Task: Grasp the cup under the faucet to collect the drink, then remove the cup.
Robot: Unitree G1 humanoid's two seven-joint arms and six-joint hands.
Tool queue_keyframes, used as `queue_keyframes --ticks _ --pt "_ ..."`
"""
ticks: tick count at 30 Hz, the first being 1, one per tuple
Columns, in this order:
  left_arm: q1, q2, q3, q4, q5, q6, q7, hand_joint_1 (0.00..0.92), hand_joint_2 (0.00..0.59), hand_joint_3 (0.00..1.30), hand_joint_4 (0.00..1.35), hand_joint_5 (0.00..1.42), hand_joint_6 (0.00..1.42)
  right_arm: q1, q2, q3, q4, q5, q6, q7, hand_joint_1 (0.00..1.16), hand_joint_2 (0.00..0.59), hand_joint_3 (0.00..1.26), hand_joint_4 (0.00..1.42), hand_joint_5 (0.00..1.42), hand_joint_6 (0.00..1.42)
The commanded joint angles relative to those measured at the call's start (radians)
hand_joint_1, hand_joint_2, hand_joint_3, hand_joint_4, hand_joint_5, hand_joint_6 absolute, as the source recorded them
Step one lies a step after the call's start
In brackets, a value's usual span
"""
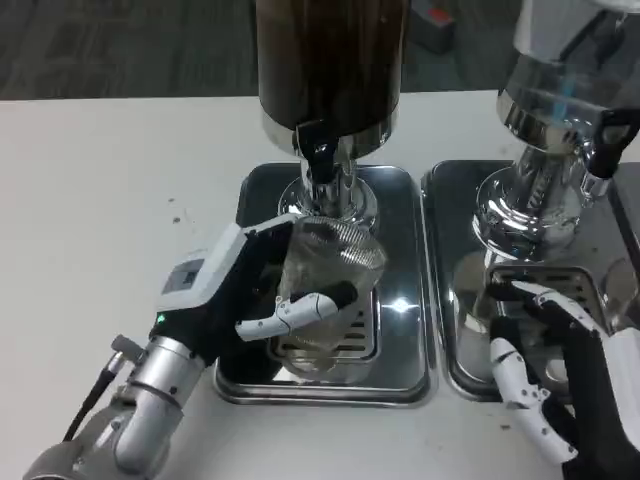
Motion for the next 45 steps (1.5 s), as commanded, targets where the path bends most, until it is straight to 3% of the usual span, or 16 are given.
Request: queue_keyframes --ticks 1,9,21,31,45 --pt "0.017 0.022 -0.004 -0.011 0.007 -0.019 0.034 0.129 0.114 0.44 0.54 0.54 0.55 0.008 0.007 0.003 0.009 -0.003 0.002 -0.015 0.18 0.466 0.38 0.27 0.29 0.38" --pt "0.034 0.048 0.001 -0.021 0.008 -0.028 0.077 0.116 0.117 0.44 0.54 0.55 0.55 -0.009 0.002 0.001 0.018 0.003 0.001 -0.008 0.18 0.466 0.38 0.27 0.29 0.38" --pt "0.046 0.062 -0.020 -0.020 0.007 -0.017 0.024 0.045 0.097 0.41 0.47 0.42 0.38 -0.005 -0.001 0.002 0.013 0.006 -0.001 -0.005 0.18 0.466 0.38 0.27 0.29 0.38" --pt "0.045 0.065 -0.035 -0.042 0.026 0.016 0.012 0.000 0.097 0.41 0.45 0.40 0.32 -0.009 -0.002 0.003 0.015 0.008 0.001 -0.004 0.18 0.466 0.37 0.26 0.29 0.38" --pt "0.022 0.060 -0.067 -0.078 0.045 0.113 0.000 0.000 0.103 0.32 0.33 0.31 0.24 -0.015 -0.009 0.006 0.023 0.018 0.000 0.004 0.18 0.465 0.36 0.26 0.30 0.40"
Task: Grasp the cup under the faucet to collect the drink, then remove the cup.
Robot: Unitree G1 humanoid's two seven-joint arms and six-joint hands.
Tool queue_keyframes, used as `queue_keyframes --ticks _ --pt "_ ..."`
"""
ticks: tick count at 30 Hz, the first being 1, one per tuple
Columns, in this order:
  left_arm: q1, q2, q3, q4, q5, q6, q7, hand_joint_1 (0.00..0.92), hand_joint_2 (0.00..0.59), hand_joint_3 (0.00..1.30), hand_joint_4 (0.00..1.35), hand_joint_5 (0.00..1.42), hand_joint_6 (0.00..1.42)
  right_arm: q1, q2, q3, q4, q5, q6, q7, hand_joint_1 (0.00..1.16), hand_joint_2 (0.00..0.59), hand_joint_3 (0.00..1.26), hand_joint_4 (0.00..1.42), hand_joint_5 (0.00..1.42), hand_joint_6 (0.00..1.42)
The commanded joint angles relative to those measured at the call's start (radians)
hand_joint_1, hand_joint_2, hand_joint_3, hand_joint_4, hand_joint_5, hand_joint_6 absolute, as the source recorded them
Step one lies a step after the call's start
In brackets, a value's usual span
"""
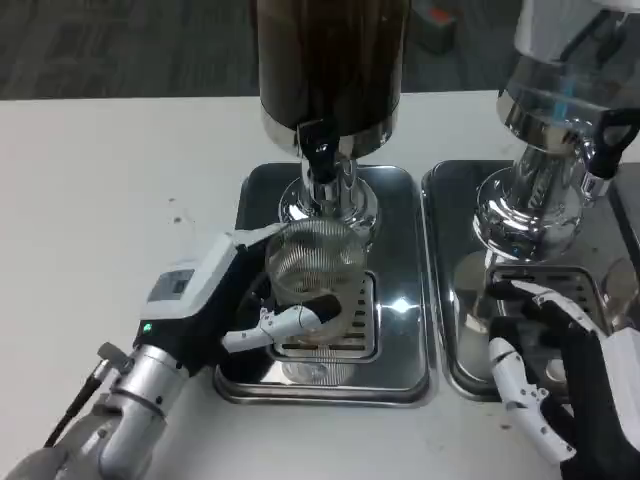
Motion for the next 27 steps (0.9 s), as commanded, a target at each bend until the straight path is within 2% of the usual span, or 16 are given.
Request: queue_keyframes --ticks 1,14,18,27 --pt "-0.016 0.000 -0.011 -0.012 0.016 0.033 -0.019 0.000 0.103 0.32 0.33 0.31 0.23 -0.005 -0.003 0.003 0.010 0.007 0.000 0.006 0.18 0.463 0.36 0.26 0.30 0.40" --pt "-0.025 -0.008 -0.003 -0.045 0.015 0.056 -0.014 0.000 0.098 0.24 0.22 0.29 0.22 -0.010 -0.001 0.006 0.025 0.010 0.001 0.007 0.17 0.457 0.36 0.26 0.30 0.40" --pt "-0.005 0.010 0.004 -0.069 0.013 0.054 -0.012 0.000 0.098 0.21 0.23 0.28 0.21 -0.011 -0.001 0.008 0.026 0.011 0.001 0.007 0.17 0.456 0.36 0.26 0.30 0.40" --pt "0.061 0.058 0.043 -0.131 -0.009 0.042 0.006 0.000 0.098 0.27 0.26 0.30 0.21 -0.032 -0.006 0.009 0.039 0.019 0.000 0.016 0.17 0.456 0.36 0.26 0.30 0.40"
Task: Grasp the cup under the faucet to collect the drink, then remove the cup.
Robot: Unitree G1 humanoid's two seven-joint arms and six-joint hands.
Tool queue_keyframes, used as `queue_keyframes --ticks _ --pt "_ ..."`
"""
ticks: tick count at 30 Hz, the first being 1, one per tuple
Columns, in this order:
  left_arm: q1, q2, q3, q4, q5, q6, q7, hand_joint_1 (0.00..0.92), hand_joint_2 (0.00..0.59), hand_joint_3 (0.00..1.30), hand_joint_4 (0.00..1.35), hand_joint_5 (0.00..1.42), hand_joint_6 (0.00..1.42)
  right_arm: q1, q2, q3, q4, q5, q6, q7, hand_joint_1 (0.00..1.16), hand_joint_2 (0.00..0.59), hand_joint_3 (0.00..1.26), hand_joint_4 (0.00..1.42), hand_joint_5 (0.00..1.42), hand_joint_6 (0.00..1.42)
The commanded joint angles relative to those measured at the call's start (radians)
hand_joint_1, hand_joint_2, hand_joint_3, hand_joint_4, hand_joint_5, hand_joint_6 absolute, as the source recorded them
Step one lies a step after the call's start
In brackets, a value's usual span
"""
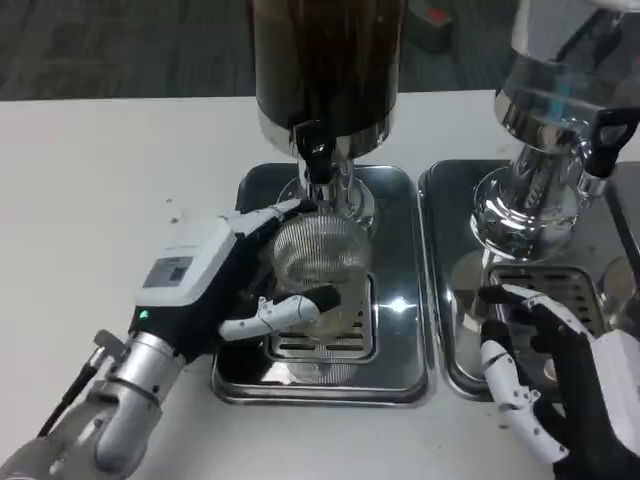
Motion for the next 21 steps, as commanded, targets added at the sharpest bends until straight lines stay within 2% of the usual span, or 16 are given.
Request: queue_keyframes --ticks 1,9,15,21 --pt "0.051 0.030 0.034 -0.046 -0.021 -0.011 0.019 0.000 0.098 0.28 0.27 0.30 0.21 -0.017 -0.003 0.000 0.016 0.012 -0.001 0.006 0.17 0.456 0.36 0.26 0.30 0.40" --pt "0.146 0.083 0.113 -0.165 -0.059 -0.052 0.028 0.000 0.090 0.30 0.27 0.30 0.21 -0.032 -0.006 0.000 0.029 0.018 -0.004 0.006 0.17 0.456 0.36 0.27 0.31 0.40" --pt "0.224 0.139 0.207 -0.264 -0.133 -0.109 -0.007 0.000 0.080 0.32 0.28 0.31 0.24 -0.039 -0.005 0.000 0.035 0.023 -0.009 0.003 0.17 0.456 0.37 0.27 0.31 0.40" --pt "0.277 0.196 0.308 -0.316 -0.335 -0.226 -0.167 0.000 0.079 0.37 0.36 0.37 0.30 -0.046 -0.005 0.001 0.039 0.027 -0.013 0.002 0.17 0.456 0.37 0.27 0.31 0.40"
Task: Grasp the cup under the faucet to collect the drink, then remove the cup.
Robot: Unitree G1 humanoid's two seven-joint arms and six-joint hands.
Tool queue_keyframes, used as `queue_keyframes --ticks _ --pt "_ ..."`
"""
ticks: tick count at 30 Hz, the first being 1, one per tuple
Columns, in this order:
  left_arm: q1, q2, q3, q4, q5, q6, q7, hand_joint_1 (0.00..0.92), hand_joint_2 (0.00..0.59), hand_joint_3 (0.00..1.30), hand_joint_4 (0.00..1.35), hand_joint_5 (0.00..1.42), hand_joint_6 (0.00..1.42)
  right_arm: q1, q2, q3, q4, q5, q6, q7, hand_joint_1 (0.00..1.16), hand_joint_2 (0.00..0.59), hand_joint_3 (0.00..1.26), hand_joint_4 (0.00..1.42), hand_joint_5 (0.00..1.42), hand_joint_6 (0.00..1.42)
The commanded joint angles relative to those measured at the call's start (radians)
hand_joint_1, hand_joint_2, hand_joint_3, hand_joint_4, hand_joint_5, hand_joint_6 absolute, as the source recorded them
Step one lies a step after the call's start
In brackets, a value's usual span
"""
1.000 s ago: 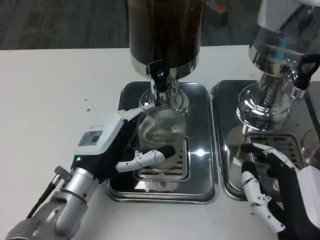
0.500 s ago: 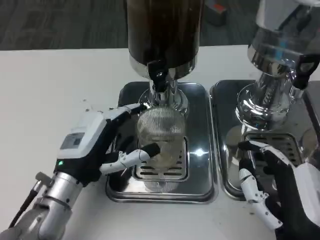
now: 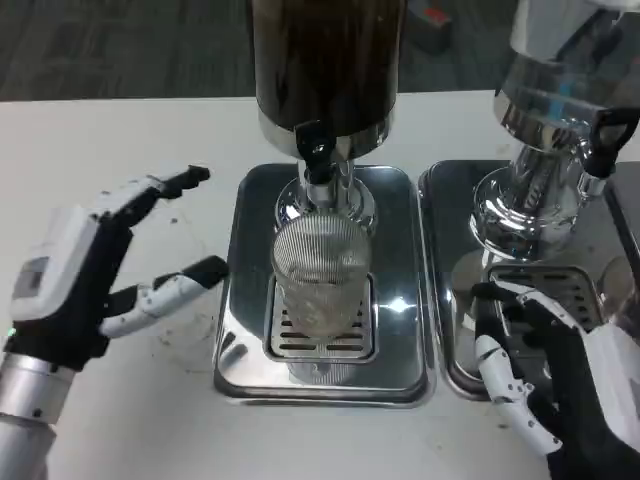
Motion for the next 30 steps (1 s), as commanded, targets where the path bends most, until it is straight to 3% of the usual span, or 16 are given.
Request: queue_keyframes --ticks 1,3,5,8,13,18,27,30 --pt "0.026 0.046 0.068 -0.028 -0.154 -0.086 -0.143 0.000 0.083 0.39 0.38 0.38 0.31 -0.012 -0.002 0.001 0.007 0.011 -0.012 -0.003 0.17 0.456 0.37 0.27 0.31 0.40" --pt "0.025 0.052 0.089 -0.026 -0.266 -0.112 -0.245 0.000 0.089 0.41 0.40 0.39 0.34 -0.017 -0.003 0.001 0.010 0.013 -0.012 -0.002 0.17 0.459 0.37 0.27 0.31 0.40" --pt "0.015 0.053 0.095 -0.028 -0.462 -0.106 -0.422 0.000 0.093 0.43 0.40 0.40 0.35 -0.023 -0.004 0.002 0.014 0.016 -0.011 0.000 0.17 0.473 0.37 0.27 0.31 0.40" --pt "0.001 0.053 0.115 -0.054 -0.680 -0.057 -0.654 0.000 0.094 0.45 0.41 0.40 0.36 -0.031 -0.006 0.002 0.020 0.019 -0.011 0.003 0.18 0.479 0.37 0.27 0.31 0.40" --pt "-0.029 0.046 0.188 -0.134 -0.992 0.162 -1.038 0.000 0.073 0.46 0.41 0.39 0.34 -0.049 -0.006 0.004 0.033 0.027 -0.011 0.006 0.18 0.481 0.37 0.27 0.31 0.40" --pt "-0.058 0.047 0.259 -0.194 -1.116 0.373 -1.272 0.000 0.075 0.39 0.31 0.27 0.23 -0.066 -0.004 0.010 0.049 0.025 -0.015 0.002 0.19 0.485 0.37 0.27 0.31 0.40" --pt "-0.147 0.044 0.320 -0.215 -1.186 0.733 -1.552 0.000 0.069 0.24 0.14 0.18 0.13 -0.088 -0.002 0.024 0.070 0.023 -0.014 -0.006 0.21 0.486 0.37 0.27 0.31 0.40" --pt "-0.180 0.039 0.340 -0.200 -1.188 0.815 -1.613 0.000 0.068 0.20 0.11 0.15 0.10 -0.092 0.000 0.027 0.075 0.022 -0.016 -0.011 0.21 0.486 0.37 0.27 0.31 0.40"
